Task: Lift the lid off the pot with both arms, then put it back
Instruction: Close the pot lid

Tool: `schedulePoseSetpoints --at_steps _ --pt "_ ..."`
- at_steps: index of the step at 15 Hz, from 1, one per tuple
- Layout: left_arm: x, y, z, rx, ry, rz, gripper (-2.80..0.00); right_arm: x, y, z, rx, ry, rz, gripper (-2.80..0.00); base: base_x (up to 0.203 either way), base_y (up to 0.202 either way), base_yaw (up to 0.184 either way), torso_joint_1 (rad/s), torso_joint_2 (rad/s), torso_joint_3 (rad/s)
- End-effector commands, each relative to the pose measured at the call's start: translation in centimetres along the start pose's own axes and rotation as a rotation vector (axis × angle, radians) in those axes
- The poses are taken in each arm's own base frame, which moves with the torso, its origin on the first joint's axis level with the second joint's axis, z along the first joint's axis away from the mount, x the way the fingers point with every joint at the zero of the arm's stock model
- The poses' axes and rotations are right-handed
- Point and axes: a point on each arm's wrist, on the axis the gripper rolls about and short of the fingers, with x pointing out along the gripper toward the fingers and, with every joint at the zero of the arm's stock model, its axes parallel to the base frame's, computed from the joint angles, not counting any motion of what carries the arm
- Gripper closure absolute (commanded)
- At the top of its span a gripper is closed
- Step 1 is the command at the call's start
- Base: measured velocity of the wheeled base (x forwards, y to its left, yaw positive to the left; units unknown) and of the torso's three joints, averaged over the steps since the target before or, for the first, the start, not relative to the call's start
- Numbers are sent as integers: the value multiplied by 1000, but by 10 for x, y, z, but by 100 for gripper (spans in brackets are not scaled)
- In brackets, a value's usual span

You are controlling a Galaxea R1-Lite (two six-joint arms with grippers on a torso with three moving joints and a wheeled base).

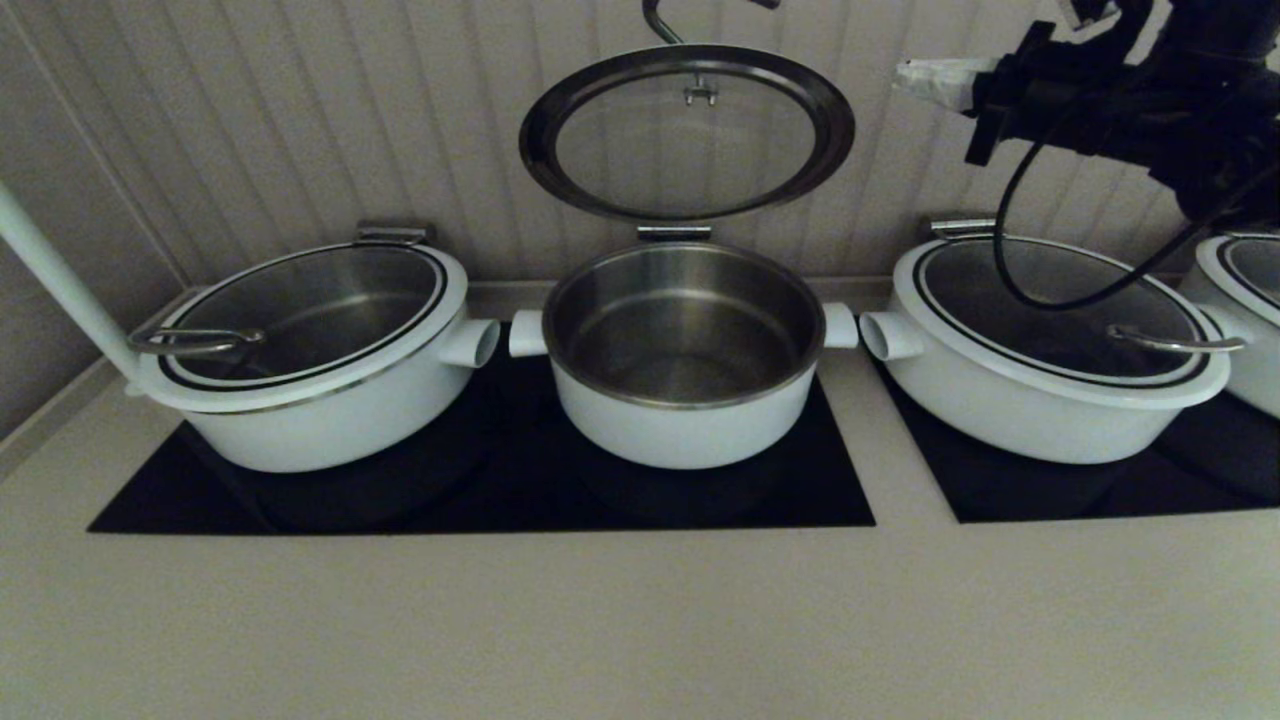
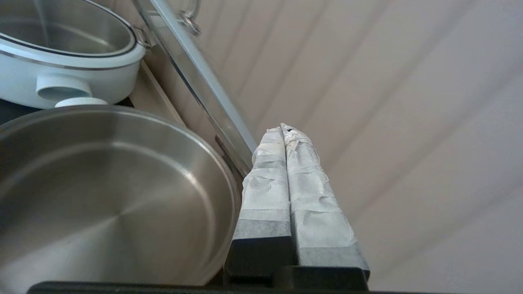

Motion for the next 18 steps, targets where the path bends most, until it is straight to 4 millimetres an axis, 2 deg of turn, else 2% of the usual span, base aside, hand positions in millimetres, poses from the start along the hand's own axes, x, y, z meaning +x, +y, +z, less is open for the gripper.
schedulePoseSetpoints --at_steps 1,7,18 --pt "0 0 0 0 0 0 0 6 0 -19 -5 -3 3 0 0 0 0 0 0 0" --pt "0 0 0 0 0 0 0 16 1 -42 -31 -26 -4 0 0 0 0 0 0 0" --pt "0 0 0 0 0 0 0 31 14 -48 -30 -56 28 0 0 0 0 0 0 0"
